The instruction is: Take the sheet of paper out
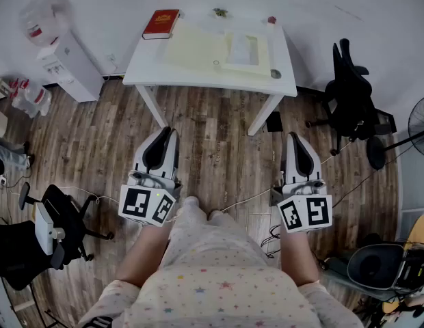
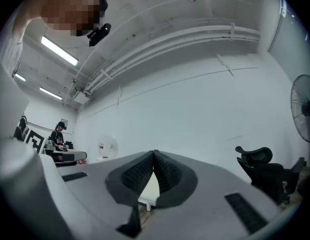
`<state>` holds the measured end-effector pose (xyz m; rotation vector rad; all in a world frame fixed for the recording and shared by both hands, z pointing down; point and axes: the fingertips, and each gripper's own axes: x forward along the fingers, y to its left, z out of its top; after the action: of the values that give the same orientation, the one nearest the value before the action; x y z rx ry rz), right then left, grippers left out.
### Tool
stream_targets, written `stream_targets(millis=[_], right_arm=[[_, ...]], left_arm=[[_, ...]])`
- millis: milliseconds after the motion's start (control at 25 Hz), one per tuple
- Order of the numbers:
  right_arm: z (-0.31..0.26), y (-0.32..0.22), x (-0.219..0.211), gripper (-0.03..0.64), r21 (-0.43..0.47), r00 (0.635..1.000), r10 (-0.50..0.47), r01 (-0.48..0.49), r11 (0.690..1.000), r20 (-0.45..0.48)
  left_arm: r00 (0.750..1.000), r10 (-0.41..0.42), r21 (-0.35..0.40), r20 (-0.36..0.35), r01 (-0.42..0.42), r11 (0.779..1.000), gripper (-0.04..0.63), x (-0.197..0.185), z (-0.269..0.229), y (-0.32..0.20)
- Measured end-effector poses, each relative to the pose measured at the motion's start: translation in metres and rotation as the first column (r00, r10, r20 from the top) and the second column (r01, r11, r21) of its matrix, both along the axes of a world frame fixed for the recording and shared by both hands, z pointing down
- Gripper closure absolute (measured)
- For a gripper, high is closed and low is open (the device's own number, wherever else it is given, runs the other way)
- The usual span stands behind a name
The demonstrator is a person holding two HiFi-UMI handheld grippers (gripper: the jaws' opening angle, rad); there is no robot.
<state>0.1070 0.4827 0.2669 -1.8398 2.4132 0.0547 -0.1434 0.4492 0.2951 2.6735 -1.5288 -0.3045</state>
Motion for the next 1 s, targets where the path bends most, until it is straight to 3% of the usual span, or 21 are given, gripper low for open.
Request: stream_targets(millis=[320,440,640,1000], right_arm=[[0.000,0.012,0.026,0.605,-0.038,0.997,0.041,-0.039,0.999,0.065],[0.008,0.010,0.030,0.501,-0.088,0.997,0.036,-0.030,0.996,0.070],[0.015,0.002,0.038,0.372,-0.115,0.996,0.051,-0.043,0.992,0.066],[0.022,-0.031,0.031,0.254,-0.141,0.995,0.013,0.001,0.990,0.100]], left_arm=[[1.000,-0.007,0.005,0.009,0.007,1.000,0.545,0.014,-0.006,0.013],[1.000,-0.018,0.000,0.018,0.018,1.000,0.530,0.016,-0.006,0.015],[0.999,-0.038,-0.024,0.013,0.039,0.999,0.362,0.013,-0.003,0.013],[0.996,-0.086,-0.058,0.039,0.088,0.994,0.322,-0.001,0.010,-0.020]])
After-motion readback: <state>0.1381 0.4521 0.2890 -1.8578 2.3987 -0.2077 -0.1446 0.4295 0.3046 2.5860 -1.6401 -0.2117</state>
